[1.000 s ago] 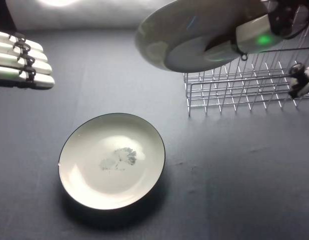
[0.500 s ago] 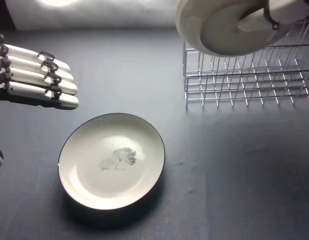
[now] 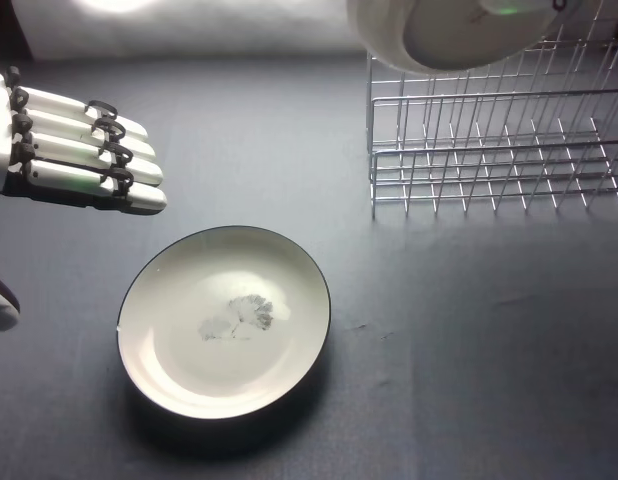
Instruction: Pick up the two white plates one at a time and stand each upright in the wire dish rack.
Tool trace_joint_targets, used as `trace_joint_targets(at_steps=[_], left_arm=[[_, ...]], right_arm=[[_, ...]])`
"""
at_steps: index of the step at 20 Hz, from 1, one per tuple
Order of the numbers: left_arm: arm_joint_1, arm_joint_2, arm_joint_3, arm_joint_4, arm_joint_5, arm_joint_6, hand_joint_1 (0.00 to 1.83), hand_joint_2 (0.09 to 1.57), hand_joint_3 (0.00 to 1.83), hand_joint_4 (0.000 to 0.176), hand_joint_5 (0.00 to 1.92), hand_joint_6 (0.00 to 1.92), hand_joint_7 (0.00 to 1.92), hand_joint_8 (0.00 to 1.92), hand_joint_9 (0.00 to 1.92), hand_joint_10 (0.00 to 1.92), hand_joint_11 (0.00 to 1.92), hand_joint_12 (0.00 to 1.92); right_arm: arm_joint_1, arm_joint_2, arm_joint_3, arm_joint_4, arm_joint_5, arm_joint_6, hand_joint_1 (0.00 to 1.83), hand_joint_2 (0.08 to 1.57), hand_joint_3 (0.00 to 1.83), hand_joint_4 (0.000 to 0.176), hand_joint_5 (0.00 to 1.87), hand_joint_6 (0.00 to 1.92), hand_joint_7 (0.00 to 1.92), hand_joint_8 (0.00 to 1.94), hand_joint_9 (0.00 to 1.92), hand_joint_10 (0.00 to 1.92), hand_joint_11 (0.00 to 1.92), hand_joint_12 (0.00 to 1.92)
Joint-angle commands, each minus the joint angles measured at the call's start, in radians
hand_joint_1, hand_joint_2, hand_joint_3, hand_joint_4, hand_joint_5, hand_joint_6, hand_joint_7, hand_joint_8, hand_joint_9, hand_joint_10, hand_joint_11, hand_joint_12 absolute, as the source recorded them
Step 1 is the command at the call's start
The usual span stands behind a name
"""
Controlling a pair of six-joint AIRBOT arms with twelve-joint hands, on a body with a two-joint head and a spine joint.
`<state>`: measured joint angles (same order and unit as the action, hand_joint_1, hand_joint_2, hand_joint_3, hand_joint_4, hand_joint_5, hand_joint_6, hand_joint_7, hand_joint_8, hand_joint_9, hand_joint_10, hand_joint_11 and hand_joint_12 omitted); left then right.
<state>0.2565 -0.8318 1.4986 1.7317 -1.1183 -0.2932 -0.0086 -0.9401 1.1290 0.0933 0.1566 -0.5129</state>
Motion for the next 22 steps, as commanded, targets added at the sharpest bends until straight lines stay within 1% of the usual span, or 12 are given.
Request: trace_joint_targets(at_steps=[1,2,3,4,7,8,11,14,15,16,19,22], left_arm=[[0.0,0.005,0.001,-0.079,-0.007,-0.004,0.0,1.12,0.0,0.0,0.0,0.0,0.02,0.0,0.03,0.01,0.05,0.03],[0.002,0.005,-0.002,-0.079,0.002,0.002,0.0,1.12,0.0,0.0,0.0,0.0,0.02,0.0,0.03,0.01,0.05,0.03],[0.005,0.005,-0.003,-0.079,0.006,0.007,0.0,1.11,0.0,0.0,0.02,0.01,0.02,0.01,0.03,0.01,0.06,0.03],[0.02,0.004,-0.01,-0.09,0.016,0.035,0.0,1.12,0.0,0.0,0.01,0.0,0.02,0.0,0.03,0.0,0.04,0.03],[0.095,0.002,-0.025,-0.166,0.039,0.085,0.0,1.11,0.0,0.0,0.01,0.0,0.02,0.0,0.03,0.0,0.04,0.03],[0.142,-0.007,-0.036,-0.191,0.055,0.112,0.0,1.11,0.0,0.0,0.0,0.0,0.0,0.0,0.01,0.0,0.03,0.03],[0.159,-0.013,-0.053,-0.193,0.077,0.133,0.0,1.12,0.0,0.0,0.03,0.01,0.04,0.01,0.05,0.01,0.07,0.04],[0.168,-0.031,-0.067,-0.21,0.097,0.156,0.0,1.11,0.0,0.0,0.0,0.0,0.0,0.0,0.02,0.0,0.02,0.02],[0.174,-0.035,-0.071,-0.213,0.112,0.166,0.0,1.11,0.0,0.0,0.0,0.0,0.0,0.0,0.02,0.0,0.04,0.03],[0.179,-0.037,-0.073,-0.219,0.122,0.173,0.0,1.1,0.0,0.0,0.0,0.0,0.0,0.0,0.02,0.0,0.03,0.03],[0.217,-0.049,-0.078,-0.232,0.158,0.217,0.0,1.11,0.0,0.0,0.02,0.01,0.02,0.01,0.04,0.01,0.06,0.04],[0.268,-0.064,-0.074,-0.241,0.186,0.22,0.0,1.11,0.0,0.0,0.0,0.0,0.0,0.0,0.01,0.0,0.03,0.03]], right_arm=[[0.023,0.008,0.012,0.015,0.131,0.012,1.39,1.07,0.0,0.0,0.99,0.83,1.12,0.84,0.98,1.12,0.76,1.51],[0.023,0.009,0.017,0.015,0.128,0.011,1.39,1.07,0.0,0.0,0.99,0.83,1.12,0.84,0.98,1.12,0.76,1.51],[0.021,0.011,0.02,0.015,0.127,0.011,1.3,1.06,0.0,0.0,1.05,0.74,1.16,0.86,1.0,1.0,0.73,1.54],[0.012,0.019,0.025,0.015,0.126,0.011,1.38,1.08,0.0,0.0,0.96,0.87,1.12,0.83,0.96,1.16,0.71,1.55],[-0.015,0.038,0.03,0.015,0.126,0.009,1.39,1.07,0.0,0.0,0.97,0.89,1.13,0.77,0.97,1.15,0.72,1.53],[-0.062,0.05,0.034,0.015,0.143,0.009,1.39,1.08,0.0,0.0,0.96,0.87,1.1,0.84,0.95,1.19,0.72,1.57],[-0.103,0.05,0.048,0.015,0.163,0.009,1.38,1.08,0.0,0.0,0.97,0.96,1.11,0.8,0.93,1.17,0.68,1.56],[-0.145,0.043,0.074,0.015,0.175,0.008,1.38,1.09,0.0,0.0,0.98,0.87,1.09,0.87,0.92,1.23,0.7,1.56],[-0.161,0.035,0.091,0.015,0.182,0.008,1.39,1.08,0.0,0.0,1.01,0.87,1.11,0.81,0.93,1.19,0.71,1.55],[-0.178,0.028,0.102,0.015,0.193,0.008,1.38,1.08,0.0,0.0,0.99,1.03,1.12,0.73,0.95,1.11,0.74,1.49],[-0.221,0.013,0.137,0.015,0.213,0.008,1.39,1.07,0.0,0.0,1.01,0.9,1.13,0.73,0.97,1.14,0.74,1.53],[-0.251,0.006,0.149,0.015,0.225,0.009,1.39,1.08,0.0,0.0,0.96,0.95,1.13,0.73,0.96,1.16,0.76,1.46]])
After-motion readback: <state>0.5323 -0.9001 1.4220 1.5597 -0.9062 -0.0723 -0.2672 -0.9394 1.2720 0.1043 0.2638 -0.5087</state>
